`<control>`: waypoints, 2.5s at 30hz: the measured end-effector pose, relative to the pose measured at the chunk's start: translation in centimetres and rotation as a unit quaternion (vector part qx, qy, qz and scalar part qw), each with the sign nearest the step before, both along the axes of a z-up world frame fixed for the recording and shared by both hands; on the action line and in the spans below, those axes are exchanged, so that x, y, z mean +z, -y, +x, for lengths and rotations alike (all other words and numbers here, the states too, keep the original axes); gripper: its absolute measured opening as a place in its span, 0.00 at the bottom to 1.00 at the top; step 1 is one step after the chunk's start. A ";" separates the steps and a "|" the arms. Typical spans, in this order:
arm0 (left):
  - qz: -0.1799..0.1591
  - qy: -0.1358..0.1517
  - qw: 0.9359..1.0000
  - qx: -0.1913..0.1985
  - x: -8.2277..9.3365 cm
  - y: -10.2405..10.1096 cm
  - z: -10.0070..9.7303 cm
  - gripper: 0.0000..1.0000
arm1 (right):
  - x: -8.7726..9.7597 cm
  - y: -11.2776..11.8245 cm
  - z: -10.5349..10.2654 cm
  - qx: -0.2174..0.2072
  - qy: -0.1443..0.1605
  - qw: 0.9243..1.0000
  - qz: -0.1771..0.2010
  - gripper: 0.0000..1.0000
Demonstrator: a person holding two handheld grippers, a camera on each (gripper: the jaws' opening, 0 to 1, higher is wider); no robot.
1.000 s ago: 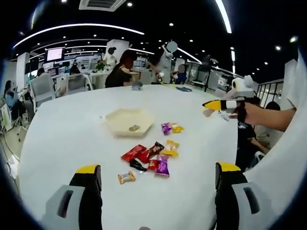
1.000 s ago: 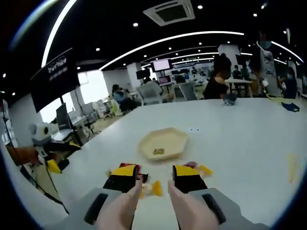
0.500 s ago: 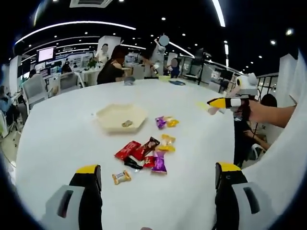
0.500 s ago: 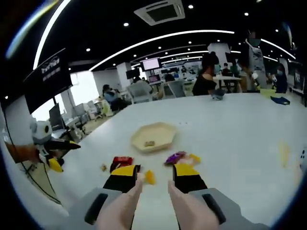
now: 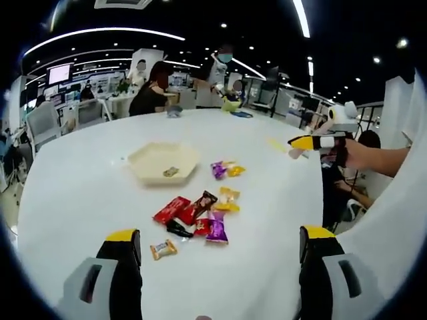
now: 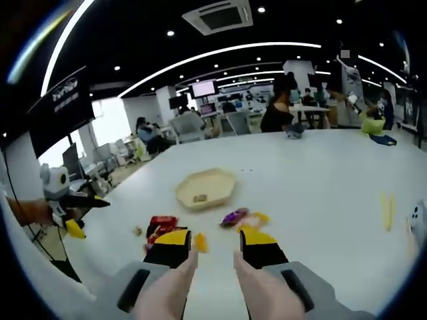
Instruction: Place the target food into the container with the food tongs after gripping and lifting it, then release it inside without dropping or visibly crushing the food.
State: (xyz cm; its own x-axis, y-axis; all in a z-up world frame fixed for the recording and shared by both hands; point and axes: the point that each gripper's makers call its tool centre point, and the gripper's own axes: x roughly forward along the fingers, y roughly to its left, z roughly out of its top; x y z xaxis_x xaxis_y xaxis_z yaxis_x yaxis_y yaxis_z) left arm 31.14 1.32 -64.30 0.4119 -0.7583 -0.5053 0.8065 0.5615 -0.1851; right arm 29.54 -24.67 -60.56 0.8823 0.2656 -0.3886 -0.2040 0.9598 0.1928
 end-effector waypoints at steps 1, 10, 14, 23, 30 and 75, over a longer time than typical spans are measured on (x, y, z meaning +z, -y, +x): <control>0.002 -0.002 1.000 -0.001 -0.1 -0.1 -0.1 0.99 | -0.2 -0.1 -0.1 -0.001 -0.002 1.000 -0.002 0.28; -0.010 -0.002 1.000 0.025 0.2 -0.7 0.4 0.99 | -0.2 0.3 0.2 -0.002 -0.009 1.000 -0.008 0.28; -0.006 -0.004 1.000 0.018 -0.1 -0.3 0.2 0.99 | 0.0 0.8 0.3 -0.010 -0.004 1.000 -0.009 0.28; -0.004 -0.004 1.000 0.024 0.0 -0.7 0.4 0.99 | -0.1 1.3 1.3 -0.025 -0.010 1.000 -0.002 0.28; 0.002 -0.005 0.999 0.032 -0.1 -1.4 0.5 0.99 | -0.3 1.2 3.0 -0.028 -0.019 0.999 0.000 0.28; 0.011 -0.039 0.995 0.095 -1.1 -5.3 2.3 0.99 | -7.2 -2.1 13.9 -0.053 -0.102 0.992 0.054 0.28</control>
State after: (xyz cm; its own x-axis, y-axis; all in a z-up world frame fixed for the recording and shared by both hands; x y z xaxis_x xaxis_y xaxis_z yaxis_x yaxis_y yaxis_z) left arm 33.47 6.62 -65.41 0.5057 -0.6585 -0.5574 0.6683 0.7076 -0.2296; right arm 43.48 -22.56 -67.77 0.8138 0.2247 -0.5359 -0.0486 0.9453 0.3225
